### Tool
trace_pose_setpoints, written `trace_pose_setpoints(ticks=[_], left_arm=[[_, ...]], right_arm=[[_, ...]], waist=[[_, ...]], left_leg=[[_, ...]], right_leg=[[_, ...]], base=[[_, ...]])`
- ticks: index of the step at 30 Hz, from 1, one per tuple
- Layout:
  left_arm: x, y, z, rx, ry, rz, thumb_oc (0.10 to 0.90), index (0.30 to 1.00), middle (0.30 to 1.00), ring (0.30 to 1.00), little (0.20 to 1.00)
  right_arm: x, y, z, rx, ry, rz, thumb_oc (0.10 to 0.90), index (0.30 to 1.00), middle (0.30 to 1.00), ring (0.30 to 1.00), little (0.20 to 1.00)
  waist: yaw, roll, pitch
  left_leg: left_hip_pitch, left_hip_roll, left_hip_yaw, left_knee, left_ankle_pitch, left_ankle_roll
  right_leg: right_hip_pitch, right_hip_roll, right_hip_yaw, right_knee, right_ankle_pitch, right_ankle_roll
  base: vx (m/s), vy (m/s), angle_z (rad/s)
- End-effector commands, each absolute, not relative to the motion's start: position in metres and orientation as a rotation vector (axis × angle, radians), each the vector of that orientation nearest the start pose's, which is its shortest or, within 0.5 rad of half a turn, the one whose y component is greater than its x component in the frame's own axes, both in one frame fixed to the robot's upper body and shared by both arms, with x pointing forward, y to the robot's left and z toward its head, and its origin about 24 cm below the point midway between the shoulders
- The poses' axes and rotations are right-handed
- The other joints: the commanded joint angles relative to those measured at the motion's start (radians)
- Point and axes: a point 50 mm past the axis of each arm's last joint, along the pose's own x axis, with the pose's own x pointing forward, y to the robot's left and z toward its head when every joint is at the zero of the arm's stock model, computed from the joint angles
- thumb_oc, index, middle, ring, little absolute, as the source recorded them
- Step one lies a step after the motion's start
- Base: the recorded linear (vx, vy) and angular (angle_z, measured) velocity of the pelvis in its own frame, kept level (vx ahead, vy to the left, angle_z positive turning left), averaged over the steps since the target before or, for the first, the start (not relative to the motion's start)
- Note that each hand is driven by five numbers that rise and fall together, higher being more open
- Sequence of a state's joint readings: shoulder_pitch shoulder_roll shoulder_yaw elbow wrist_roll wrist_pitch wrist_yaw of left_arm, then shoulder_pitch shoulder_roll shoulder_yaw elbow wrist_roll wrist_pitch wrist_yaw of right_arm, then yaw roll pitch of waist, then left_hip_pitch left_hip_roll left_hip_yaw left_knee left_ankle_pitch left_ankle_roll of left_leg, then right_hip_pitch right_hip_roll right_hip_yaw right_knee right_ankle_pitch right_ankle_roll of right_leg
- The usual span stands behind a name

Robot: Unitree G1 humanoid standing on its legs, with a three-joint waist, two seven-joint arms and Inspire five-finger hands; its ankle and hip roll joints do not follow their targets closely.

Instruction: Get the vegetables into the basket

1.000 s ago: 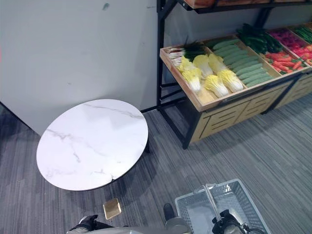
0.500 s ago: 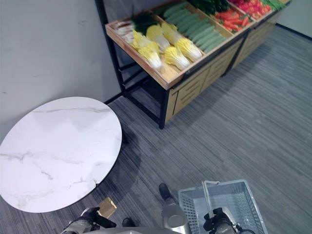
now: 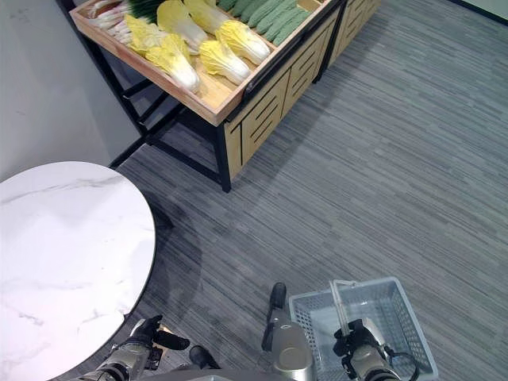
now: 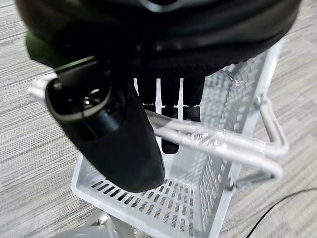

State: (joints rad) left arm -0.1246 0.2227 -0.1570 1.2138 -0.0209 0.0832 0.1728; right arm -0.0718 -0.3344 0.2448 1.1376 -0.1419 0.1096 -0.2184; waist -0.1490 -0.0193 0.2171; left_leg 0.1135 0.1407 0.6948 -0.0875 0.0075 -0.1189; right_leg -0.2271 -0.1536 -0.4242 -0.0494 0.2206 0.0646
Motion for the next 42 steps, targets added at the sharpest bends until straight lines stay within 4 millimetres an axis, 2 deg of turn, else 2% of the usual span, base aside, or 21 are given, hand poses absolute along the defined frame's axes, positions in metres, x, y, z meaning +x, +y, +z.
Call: trace_pose_setpoints(ticks=[1,4,6,12,13,17,20,24,26,27,28,29,30,31,32,34,35,36,39,40,42], left_arm=[[0.131,0.247,-0.148,0.419,1.174,0.231,0.900,1.000,1.000,1.000,1.000],[0.133,0.244,-0.147,0.415,1.163,0.226,0.900,1.000,1.000,1.000,1.000],[0.134,0.240,-0.148,0.414,1.163,0.215,0.900,1.000,1.000,1.000,1.000],[0.136,0.234,-0.149,0.431,1.166,0.184,0.900,1.000,1.000,1.000,1.000],[0.138,0.232,-0.149,0.441,1.159,0.169,0.900,1.000,1.000,1.000,1.000],[0.140,0.234,-0.148,0.443,1.159,0.175,0.900,1.000,1.000,1.000,1.000],[0.139,0.235,-0.148,0.435,1.164,0.186,0.900,1.000,1.000,1.000,1.000],[0.138,0.238,-0.148,0.400,1.162,0.222,0.900,1.000,1.000,1.000,1.000],[0.140,0.239,-0.146,0.391,1.153,0.234,0.900,1.000,1.000,1.000,1.000],[0.141,0.240,-0.146,0.392,1.153,0.234,0.900,1.000,1.000,1.000,1.000],[0.148,0.240,-0.143,0.386,1.125,0.244,0.900,1.000,1.000,1.000,1.000],[0.152,0.239,-0.142,0.378,1.107,0.250,0.900,1.000,1.000,1.000,1.000],[0.153,0.237,-0.141,0.359,1.098,0.257,0.900,1.000,1.000,1.000,1.000],[0.156,0.235,-0.141,0.346,1.090,0.259,0.900,1.000,1.000,1.000,1.000],[0.156,0.235,-0.141,0.346,1.090,0.259,0.900,1.000,1.000,1.000,1.000],[0.155,0.233,-0.142,0.337,1.090,0.259,0.900,1.000,1.000,1.000,1.000],[0.153,0.231,-0.143,0.331,1.094,0.261,0.900,1.000,1.000,1.000,1.000],[0.154,0.230,-0.142,0.325,1.085,0.265,0.900,1.000,1.000,1.000,1.000],[0.153,0.227,-0.144,0.318,1.087,0.268,0.900,1.000,1.000,1.000,1.000],[0.149,0.229,-0.145,0.313,1.099,0.279,0.900,1.000,1.000,1.000,1.000],[0.145,0.231,-0.146,0.312,1.113,0.285,0.900,1.000,1.000,1.000,1.000]], right_arm=[[0.153,-0.261,-0.133,-0.709,1.054,-0.118,0.400,0.300,0.300,0.300,0.300],[0.152,-0.266,-0.132,-0.718,1.058,-0.129,0.400,0.300,0.300,0.300,0.300],[0.153,-0.271,-0.129,-0.708,1.050,-0.153,0.400,0.300,0.300,0.300,0.300],[0.156,-0.272,-0.127,-0.694,1.034,-0.169,0.400,0.300,0.300,0.300,0.300],[0.153,-0.274,-0.128,-0.687,1.046,-0.178,0.400,0.300,0.300,0.300,0.300],[0.147,-0.274,-0.131,-0.682,1.070,-0.178,0.400,0.300,0.300,0.300,0.300],[0.141,-0.274,-0.133,-0.678,1.094,-0.177,0.400,0.300,0.300,0.300,0.300],[0.135,-0.276,-0.135,-0.665,1.109,-0.178,0.400,0.300,0.300,0.300,0.300],[0.132,-0.276,-0.136,-0.662,1.113,-0.179,0.400,0.300,0.300,0.300,0.300],[0.132,-0.276,-0.136,-0.661,1.112,-0.179,0.400,0.300,0.300,0.300,0.300],[0.132,-0.279,-0.135,-0.671,1.111,-0.181,0.400,0.300,0.300,0.300,0.300],[0.133,-0.281,-0.134,-0.677,1.108,-0.185,0.400,0.300,0.300,0.300,0.300],[0.133,-0.283,-0.133,-0.686,1.113,-0.183,0.400,0.300,0.300,0.300,0.300],[0.136,-0.284,-0.132,-0.686,1.109,-0.188,0.400,0.300,0.300,0.300,0.300],[0.136,-0.284,-0.132,-0.686,1.109,-0.188,0.400,0.300,0.300,0.300,0.300],[0.137,-0.287,-0.131,-0.689,1.109,-0.198,0.400,0.300,0.300,0.300,0.300],[0.139,-0.287,-0.130,-0.693,1.097,-0.198,0.400,0.300,0.300,0.300,0.300],[0.142,-0.287,-0.128,-0.699,1.085,-0.197,0.400,0.300,0.300,0.300,0.300],[0.156,-0.283,-0.124,-0.717,1.038,-0.175,0.400,0.300,0.300,0.300,0.300],[0.161,-0.281,-0.123,-0.720,1.022,-0.165,0.400,0.300,0.300,0.300,0.300],[0.165,-0.272,-0.124,-0.704,1.005,-0.149,0.400,0.300,0.300,0.300,0.300]], waist=[[0.032,-0.021,0.034],[0.029,-0.010,0.031],[0.023,0.005,0.023],[0.008,0.019,0.015],[0.001,0.030,0.011],[-0.003,0.038,0.008],[-0.002,0.043,0.009],[0.014,0.042,0.024],[0.029,0.024,0.047],[0.027,0.025,0.048],[0.051,0.003,0.076],[0.061,-0.015,0.090],[0.070,-0.026,0.095],[0.076,-0.037,0.102],[0.076,-0.038,0.101],[0.093,-0.042,0.100],[0.108,-0.038,0.102],[0.132,-0.034,0.106],[0.172,-0.024,0.124],[0.167,-0.022,0.120],[0.168,-0.032,0.113]], left_leg=[[0.000,-0.018,-0.110,0.101,-0.078,0.001],[-0.004,0.015,-0.121,0.142,-0.085,-0.012],[0.007,0.025,-0.119,0.116,-0.062,-0.027],[0.008,0.028,-0.115,0.072,-0.032,-0.040],[0.003,0.034,-0.112,0.044,-0.010,-0.050],[-0.001,0.049,-0.117,0.052,0.002,-0.062],[0.002,0.079,-0.121,0.083,0.028,-0.084],[-0.026,0.162,-0.150,0.249,0.125,-0.131],[-0.082,0.210,-0.194,0.380,0.174,-0.133],[-0.089,0.215,-0.200,0.391,0.170,-0.134],[-0.152,0.217,-0.282,0.475,0.187,-0.123],[-0.204,0.177,-0.337,0.483,0.180,-0.081],[-0.259,0.131,-0.403,0.457,0.137,-0.051],[-0.327,0.118,-0.440,0.405,0.100,-0.033],[-0.328,0.118,-0.440,0.405,0.099,-0.032],[-0.367,0.115,-0.454,0.286,0.088,-0.032],[-0.382,0.106,-0.477,0.213,0.120,-0.041],[-0.411,0.091,-0.541,0.149,0.171,-0.047],[-0.424,0.055,-0.729,0.072,0.204,-0.068],[-0.397,0.053,-0.735,0.066,0.174,-0.053],[-0.366,0.054,-0.694,0.069,0.157,-0.043]], right_leg=[[0.014,-0.112,0.022,0.026,0.021,0.161],[0.045,-0.090,0.014,0.016,-0.001,0.144],[0.054,-0.070,0.008,0.008,-0.013,0.138],[0.037,-0.045,0.020,-0.017,-0.010,0.136],[0.021,-0.029,0.028,-0.021,-0.018,0.135],[0.013,-0.007,0.041,-0.020,-0.030,0.124],[0.024,0.016,0.043,-0.019,-0.052,0.106],[0.061,0.087,0.048,-0.014,-0.120,0.051],[0.087,0.115,0.050,-0.006,-0.153,0.019],[0.087,0.117,0.047,-0.007,-0.154,0.017],[0.111,0.132,0.060,-0.004,-0.181,-0.003],[0.108,0.120,0.061,-0.002,-0.173,-0.011],[0.115,0.111,0.080,-0.006,-0.174,-0.002],[0.132,0.097,0.106,-0.007,-0.181,0.016],[0.132,0.096,0.106,-0.007,-0.181,0.017],[0.148,0.083,0.132,-0.008,-0.190,0.033],[0.161,0.083,0.148,-0.014,-0.192,0.040],[0.167,0.084,0.173,-0.018,-0.191,0.046],[0.189,0.086,0.271,-0.015,-0.201,0.058],[0.184,0.088,0.306,-0.010,-0.207,0.061],[0.176,0.076,0.340,-0.011,-0.196,0.065]], base=[[0.12,-0.177,-0.03],[0.08,-0.150,0.05],[0.08,-0.110,0.13],[0.04,-0.038,-0.04],[0.05,-0.045,-0.09],[0.09,-0.085,-0.03],[0.11,-0.126,-0.08],[0.14,-0.231,-0.24],[0.10,-0.252,-0.21],[0.10,-0.244,-0.20],[0.02,-0.175,-0.21],[0.07,-0.150,-0.24],[0.09,0.041,-0.25],[0.13,0.064,-0.36],[0.18,0.108,-0.34],[0.20,0.154,-0.31],[0.26,0.218,-0.55],[0.27,0.254,-0.64],[0.18,0.222,-0.84],[0.05,0.188,-1.00],[0.03,0.227,-1.46]])
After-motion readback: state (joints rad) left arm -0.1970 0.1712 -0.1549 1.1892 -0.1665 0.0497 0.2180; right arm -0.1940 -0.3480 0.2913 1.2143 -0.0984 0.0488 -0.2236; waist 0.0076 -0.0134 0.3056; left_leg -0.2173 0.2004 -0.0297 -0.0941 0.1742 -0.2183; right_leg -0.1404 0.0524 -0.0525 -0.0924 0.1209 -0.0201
